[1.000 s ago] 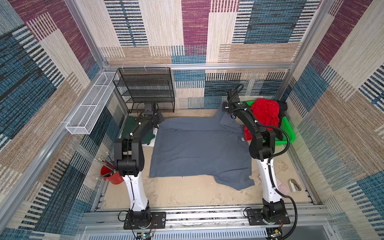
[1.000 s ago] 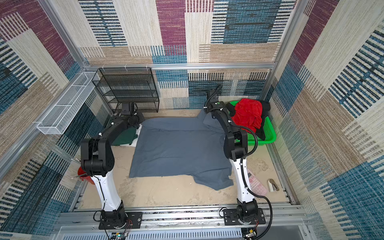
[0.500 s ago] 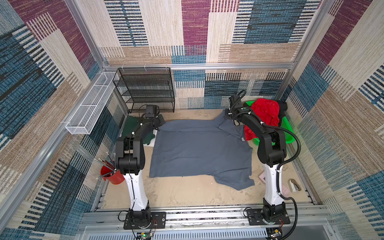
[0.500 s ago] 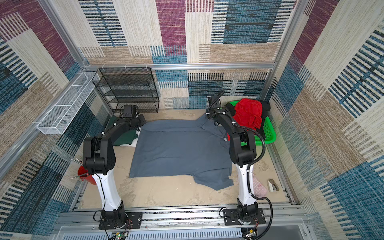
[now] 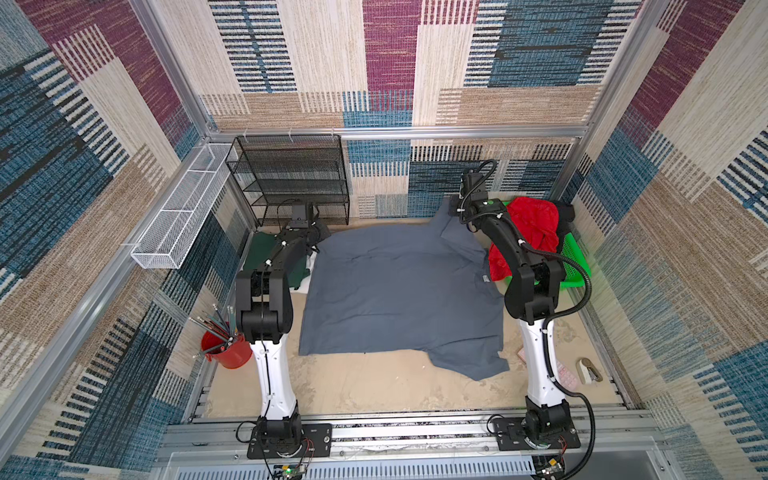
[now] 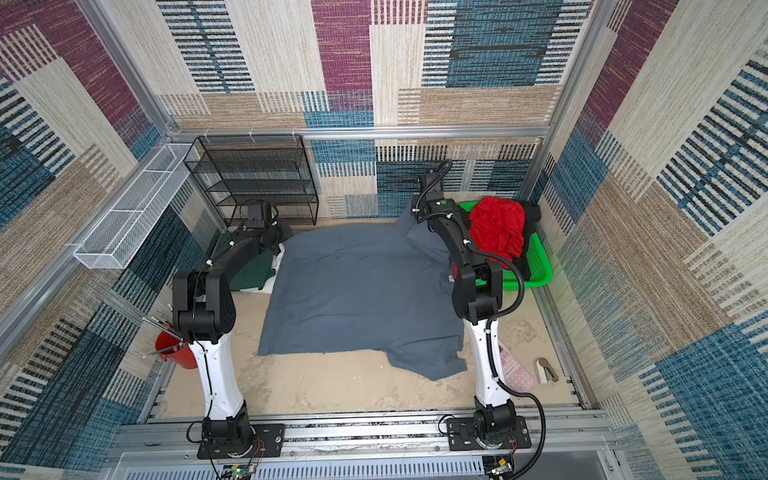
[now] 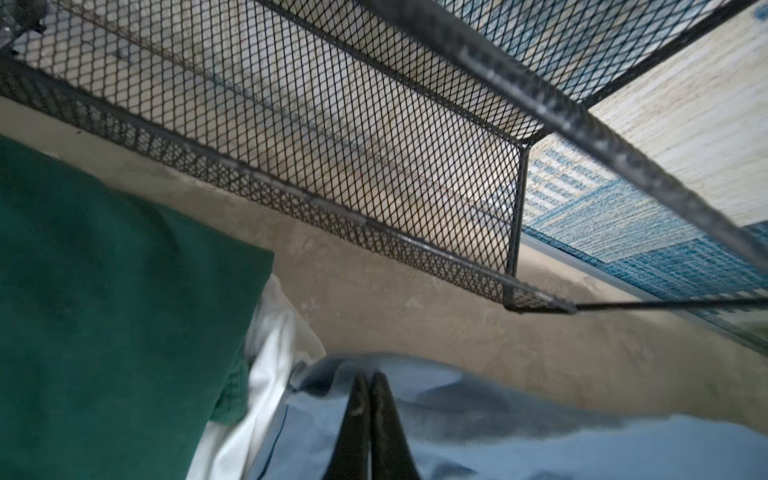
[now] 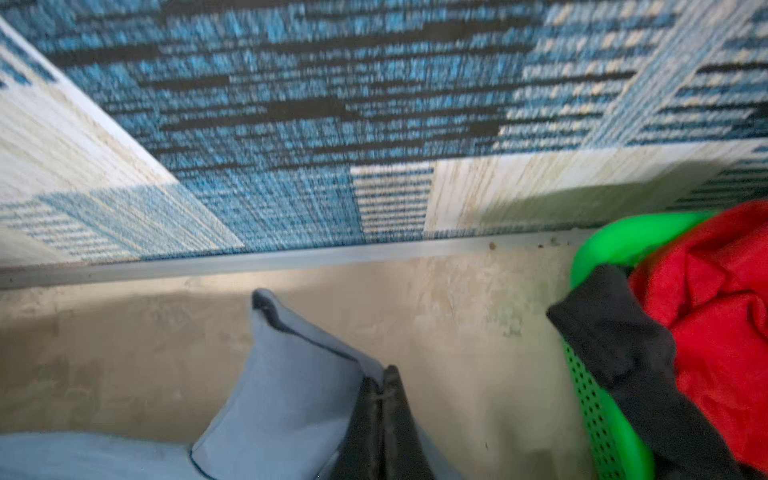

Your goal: Fold and stack the t-shirts

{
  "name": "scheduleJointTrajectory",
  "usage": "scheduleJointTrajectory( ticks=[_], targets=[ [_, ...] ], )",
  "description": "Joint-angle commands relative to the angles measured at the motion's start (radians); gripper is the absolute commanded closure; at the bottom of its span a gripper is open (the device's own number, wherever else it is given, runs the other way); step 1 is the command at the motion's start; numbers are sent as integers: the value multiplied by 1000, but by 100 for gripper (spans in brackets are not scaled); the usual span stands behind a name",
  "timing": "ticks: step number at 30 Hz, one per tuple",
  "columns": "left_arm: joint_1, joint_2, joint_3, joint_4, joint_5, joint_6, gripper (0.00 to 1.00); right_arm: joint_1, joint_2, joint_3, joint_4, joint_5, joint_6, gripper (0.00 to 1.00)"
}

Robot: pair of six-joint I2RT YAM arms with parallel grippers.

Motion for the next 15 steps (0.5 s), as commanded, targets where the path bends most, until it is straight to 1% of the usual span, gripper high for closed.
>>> scheduleJointTrajectory(
  ticks=[1,3,7,10,15],
  targets=[
    [0,25,50,-40,2,-4,100,-2,88,149,-67,9,-25,100],
    [0,31,55,-38,5,-6,100,-2,107,168,-57,-1,-27,100],
    [0,20,38,-39,16,-1,100,-2,53,54,-4,-41,-10,100],
    [0,-10,-17,-20,25,-2,100,-2,-7,-49,26,-63,-11,100],
    [0,-81,-144,38,26,-19,100,-2,-89,-164,26,-70,-25,100]
  ],
)
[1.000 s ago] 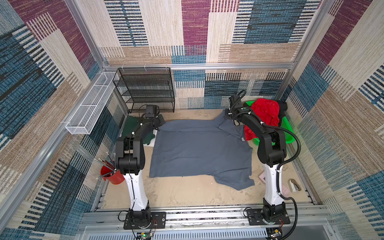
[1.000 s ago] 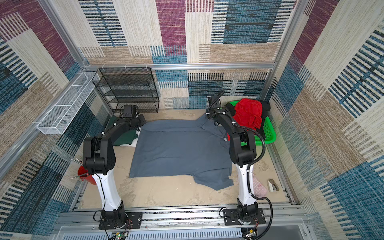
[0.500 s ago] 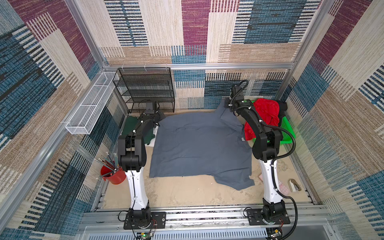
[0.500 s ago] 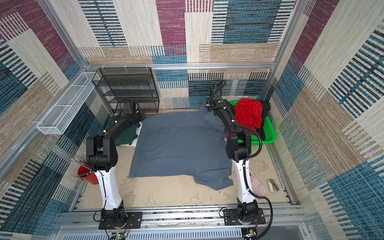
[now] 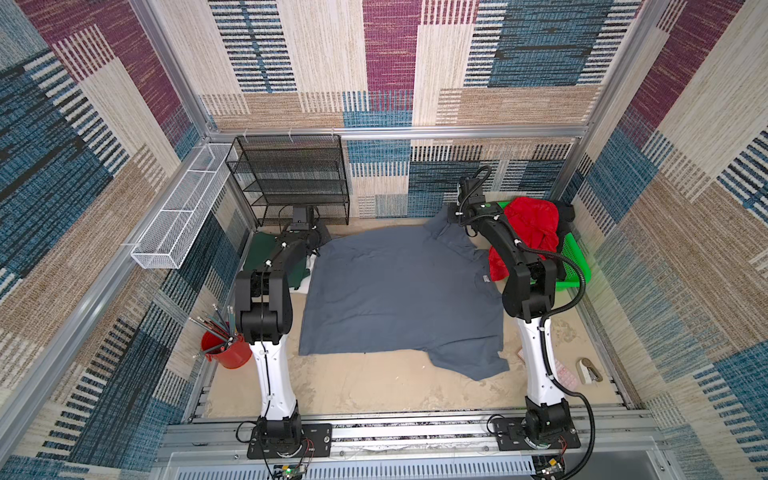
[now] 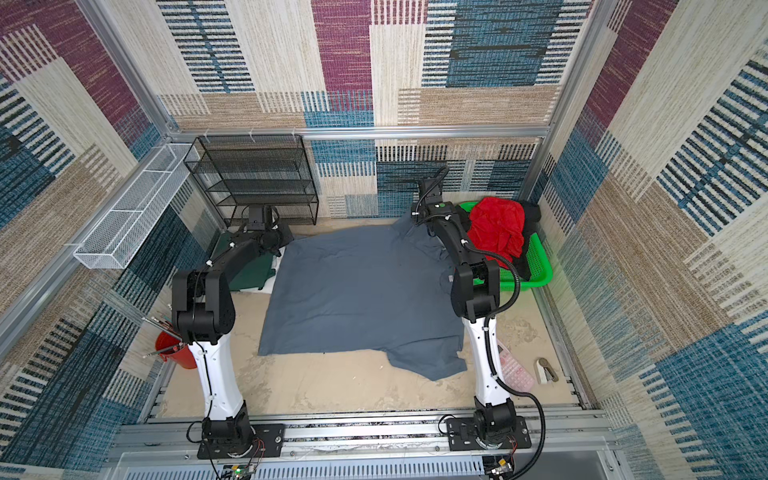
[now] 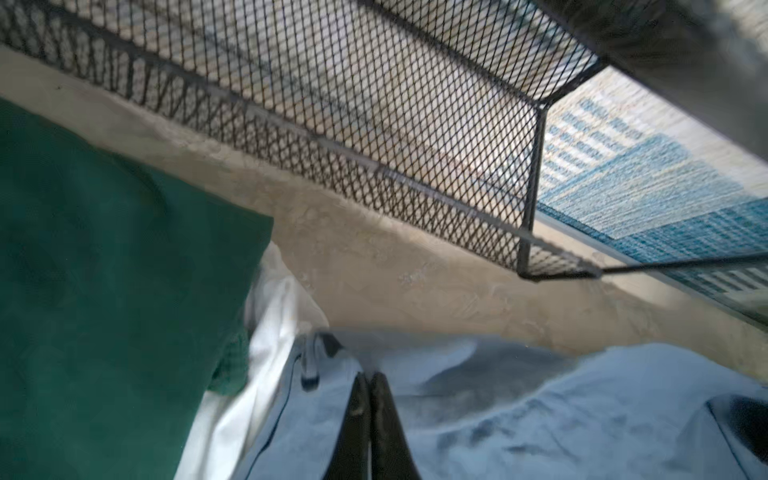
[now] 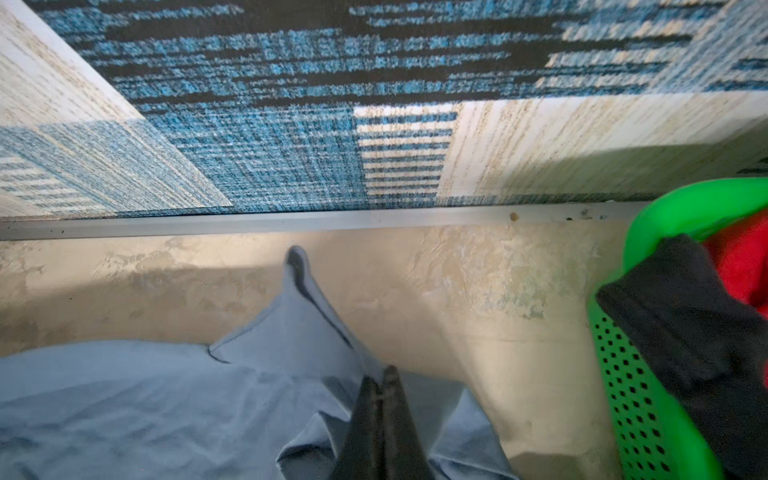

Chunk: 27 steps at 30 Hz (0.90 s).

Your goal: Fold and stack the t-shirts

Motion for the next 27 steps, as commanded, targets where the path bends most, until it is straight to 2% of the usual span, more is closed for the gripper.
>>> scheduleJointTrajectory(
  ticks=[1,9,14,27],
  targets=[
    [1,-46,-70,58,5,-16,100,2,-65,-58,52,-12,-14,100],
    [2,-134,-218,97,21,-47,100,2,-229,-328,117,-61,-25,100],
    [2,-157,-254,66,32,-57,100,2,-293,-449,143,-66,-27,100],
    [2,-202,-334,13,0,-57,100,2,-404,-580,156,-89,-31,100]
  ],
)
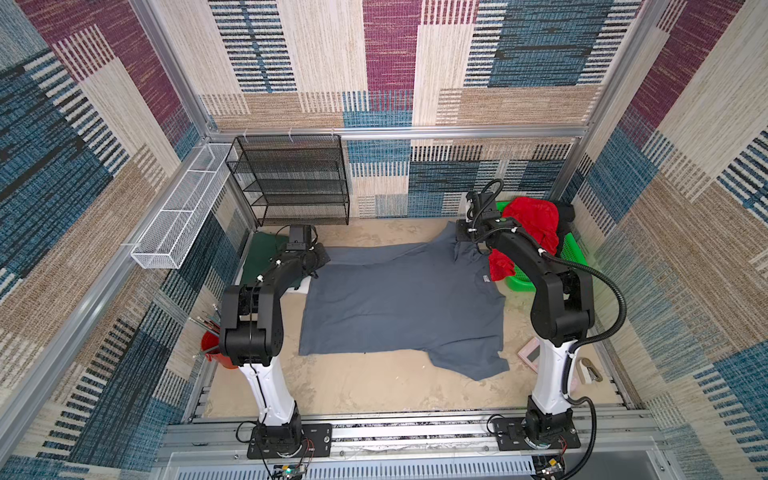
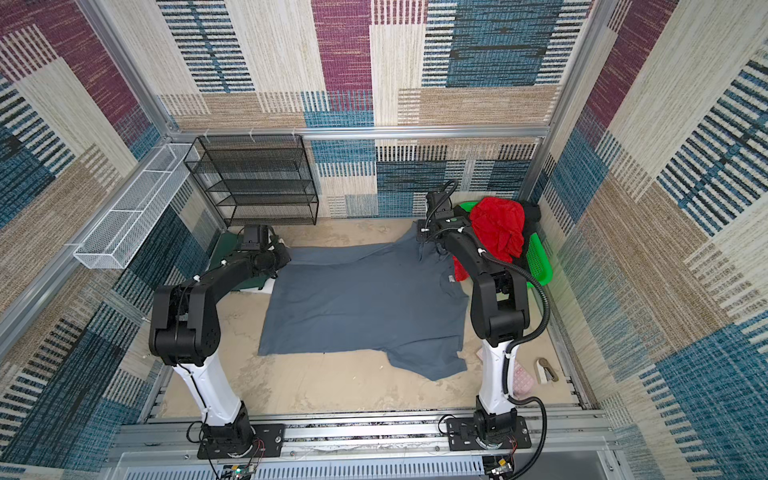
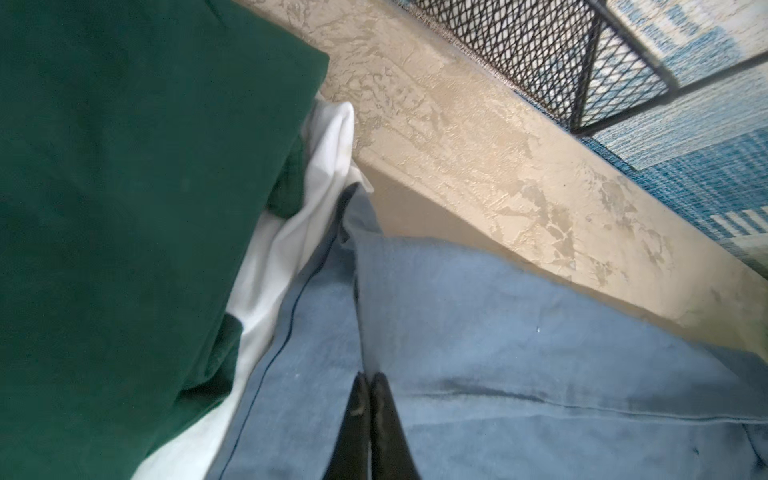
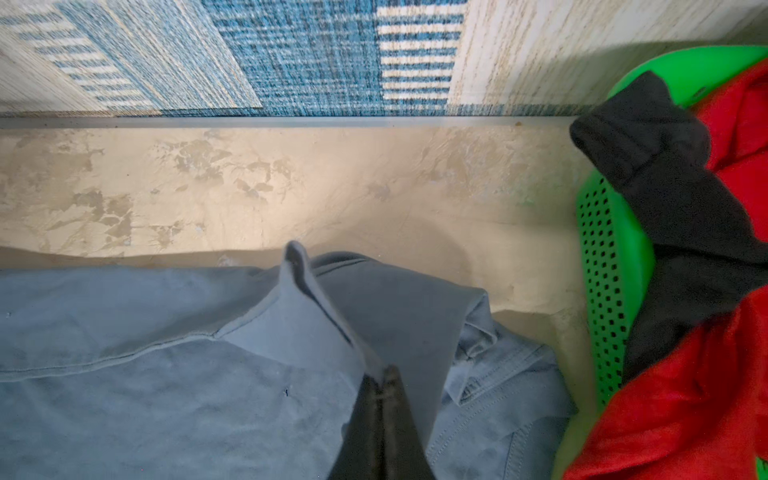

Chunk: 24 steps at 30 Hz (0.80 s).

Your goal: Fold and stack the t-shirts

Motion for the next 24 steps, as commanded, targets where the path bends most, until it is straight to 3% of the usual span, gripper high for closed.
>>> scheduleJointTrajectory(
  ticks=[1,5,12,19,24],
  targets=[
    [2,5,-3,-29,-30,-1,100,2,-27,-17,32,-22,-1,100],
    [2,11,-10,-43,-50,-12,100,7,-35,-18,12,-69,-3,100],
    [2,2,-57,-18,-73,-29,100,17,-61,-77,2,-8,12,100],
    [3,21,-58,-13,-67,-32,99,44,-75,-156,32,-90,19,100],
    [-1,-29,-125,65,9,-27,65,63,-72,-219,46,-123,31,100]
  ],
)
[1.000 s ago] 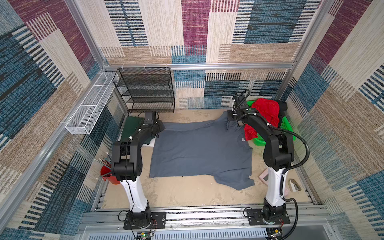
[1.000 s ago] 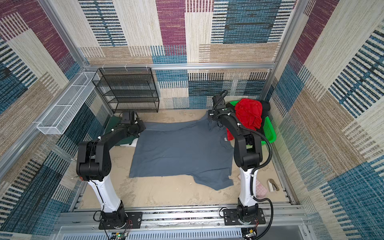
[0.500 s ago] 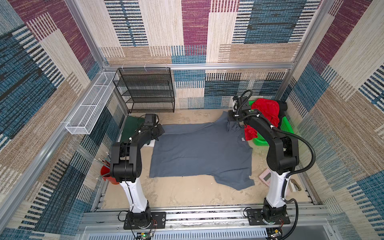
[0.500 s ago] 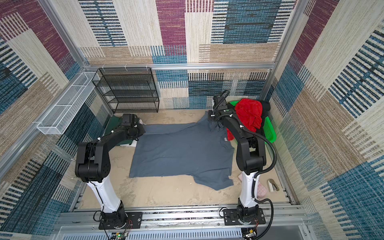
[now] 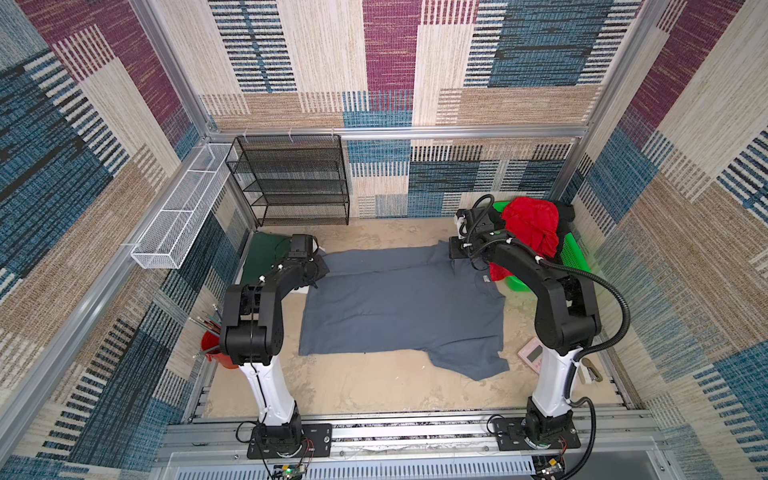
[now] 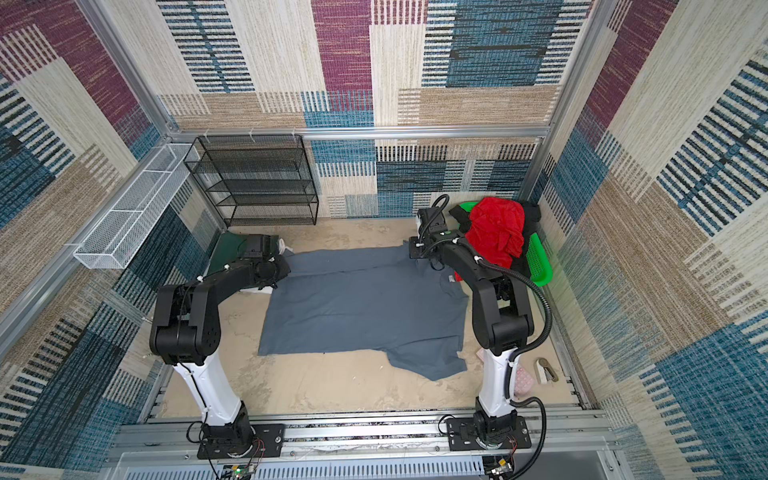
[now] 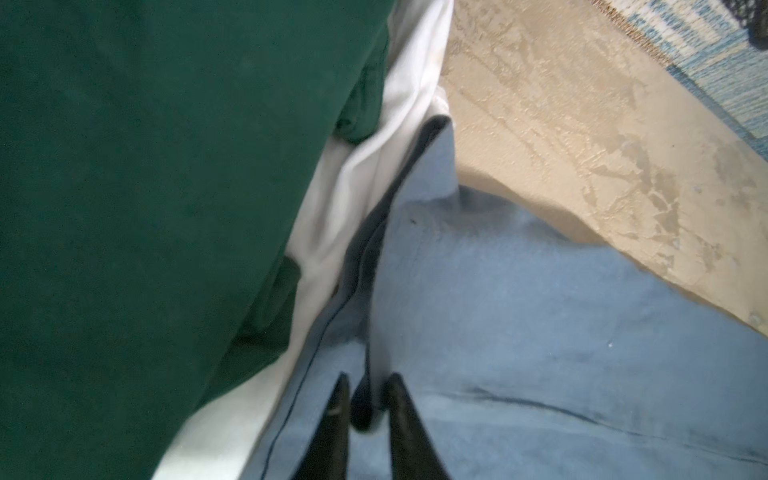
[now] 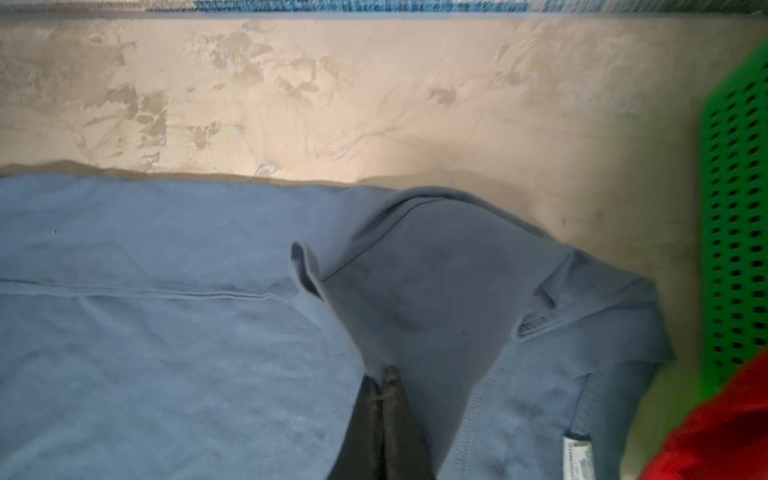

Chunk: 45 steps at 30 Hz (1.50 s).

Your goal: Fold and stack the t-shirts

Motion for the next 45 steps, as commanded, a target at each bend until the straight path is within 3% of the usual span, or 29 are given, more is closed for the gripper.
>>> scheduleJointTrajectory(
  ticks=[1,6,9,11,14,18,19,24,27,34,45],
  targets=[
    [-6,-37,-31,62,63,-11,58,10,-3,-26,35,-44,15,99],
    [-26,-109,-86,94,85,-12,35,31,-3,-61,22,-9,22,99],
    [-39,-152,-111,111,90,-20,31,43,-4,-83,12,6,14,96],
    [-52,-172,-115,115,92,-24,30,50,-4,-97,11,-16,0,82],
    [-72,-183,-113,121,92,-20,30,59,-14,-115,15,-60,-16,51],
    [-90,-165,-104,125,105,-9,30,54,-69,-170,54,-99,14,23],
    [-91,-157,-98,117,108,-11,30,50,-82,-176,49,-105,30,21],
    [-126,-145,-111,157,155,-22,31,3,-133,-223,33,-101,111,19],
    [-192,-135,-84,155,171,-23,31,-36,-174,-288,55,-86,161,19],
    [-398,-19,38,175,247,-51,32,-157,-287,-477,175,-175,272,21],
    [-602,211,230,222,295,-153,36,-197,-328,-585,235,-228,267,25]
  ],
)
